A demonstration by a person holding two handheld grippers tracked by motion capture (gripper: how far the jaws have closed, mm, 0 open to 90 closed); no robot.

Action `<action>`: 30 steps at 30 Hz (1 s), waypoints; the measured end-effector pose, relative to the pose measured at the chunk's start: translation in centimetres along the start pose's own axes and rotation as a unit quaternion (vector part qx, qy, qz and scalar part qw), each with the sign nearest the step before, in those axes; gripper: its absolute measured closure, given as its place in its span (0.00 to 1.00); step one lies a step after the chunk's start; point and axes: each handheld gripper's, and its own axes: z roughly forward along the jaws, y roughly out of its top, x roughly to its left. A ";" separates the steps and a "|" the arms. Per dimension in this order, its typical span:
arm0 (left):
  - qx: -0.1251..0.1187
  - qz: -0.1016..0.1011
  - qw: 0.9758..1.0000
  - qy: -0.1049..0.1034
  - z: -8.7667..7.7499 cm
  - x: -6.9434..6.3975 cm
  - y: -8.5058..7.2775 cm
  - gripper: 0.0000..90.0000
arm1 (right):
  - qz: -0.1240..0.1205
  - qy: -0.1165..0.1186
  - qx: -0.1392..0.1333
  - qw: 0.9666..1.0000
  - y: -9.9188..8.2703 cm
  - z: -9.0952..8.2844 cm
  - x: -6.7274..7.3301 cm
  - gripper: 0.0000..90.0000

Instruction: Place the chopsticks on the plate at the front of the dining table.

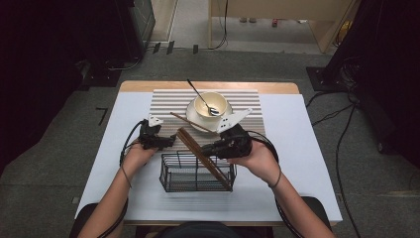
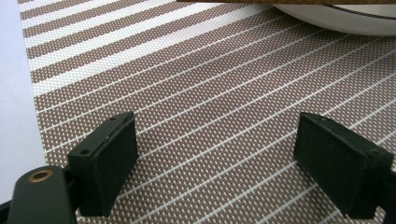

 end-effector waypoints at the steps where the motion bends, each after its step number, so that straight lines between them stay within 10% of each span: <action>1: 0.000 0.001 1.000 0.000 0.0 0.0 0.0 0.16 | -0.001 -0.001 0.000 1.000 0.0 -0.1 0.0 0.93; 30: 0.001 -0.001 1.000 -0.001 0.0 0.0 0.0 0.16 | 0.024 -0.005 -0.016 1.000 1.2 -2.2 -0.4 0.95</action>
